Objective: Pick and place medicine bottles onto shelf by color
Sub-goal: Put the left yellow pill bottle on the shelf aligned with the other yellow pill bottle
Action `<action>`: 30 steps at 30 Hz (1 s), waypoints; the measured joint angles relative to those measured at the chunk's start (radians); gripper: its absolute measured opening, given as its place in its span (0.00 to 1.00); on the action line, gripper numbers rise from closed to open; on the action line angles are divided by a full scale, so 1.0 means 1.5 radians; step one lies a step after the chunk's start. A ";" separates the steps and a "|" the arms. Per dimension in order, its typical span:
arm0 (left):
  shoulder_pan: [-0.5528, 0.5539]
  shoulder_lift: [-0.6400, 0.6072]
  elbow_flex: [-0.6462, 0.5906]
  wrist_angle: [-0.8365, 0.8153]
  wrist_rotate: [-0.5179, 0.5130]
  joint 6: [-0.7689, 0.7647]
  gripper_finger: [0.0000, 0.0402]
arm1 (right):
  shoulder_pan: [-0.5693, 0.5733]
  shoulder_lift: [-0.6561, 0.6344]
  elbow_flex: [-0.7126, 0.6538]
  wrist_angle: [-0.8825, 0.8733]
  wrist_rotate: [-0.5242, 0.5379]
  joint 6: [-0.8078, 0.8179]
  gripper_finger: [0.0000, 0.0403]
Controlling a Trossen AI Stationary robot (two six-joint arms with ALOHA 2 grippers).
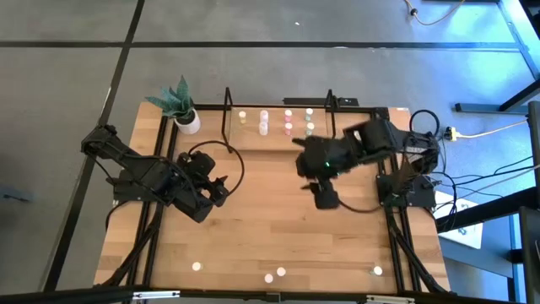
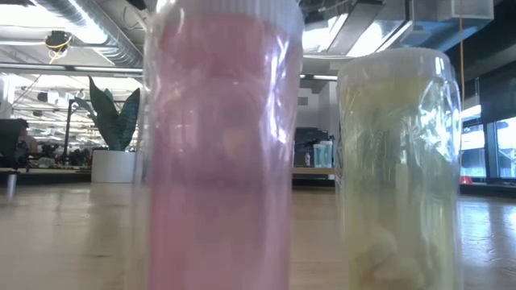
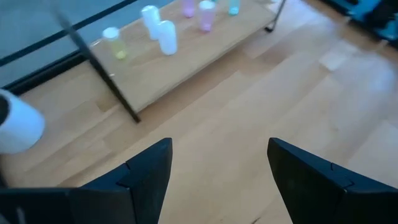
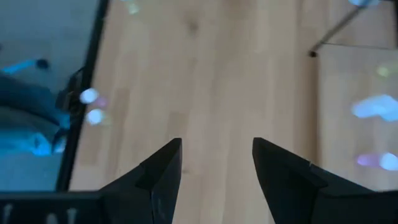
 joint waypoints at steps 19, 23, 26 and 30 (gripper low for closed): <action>-0.144 0.041 0.000 0.266 0.045 0.263 0.64 | 0.211 -0.020 0.000 -0.031 0.026 0.058 0.49; -0.164 0.061 0.000 0.265 0.092 0.262 0.64 | 0.247 -0.020 0.000 -0.026 0.068 0.098 0.49; -0.174 0.067 0.000 0.263 0.148 0.262 0.64 | 0.262 -0.020 0.000 -0.015 0.102 0.154 0.49; -0.202 0.067 0.000 0.256 0.194 0.262 0.64 | 0.270 -0.020 0.000 0.011 0.141 0.213 0.49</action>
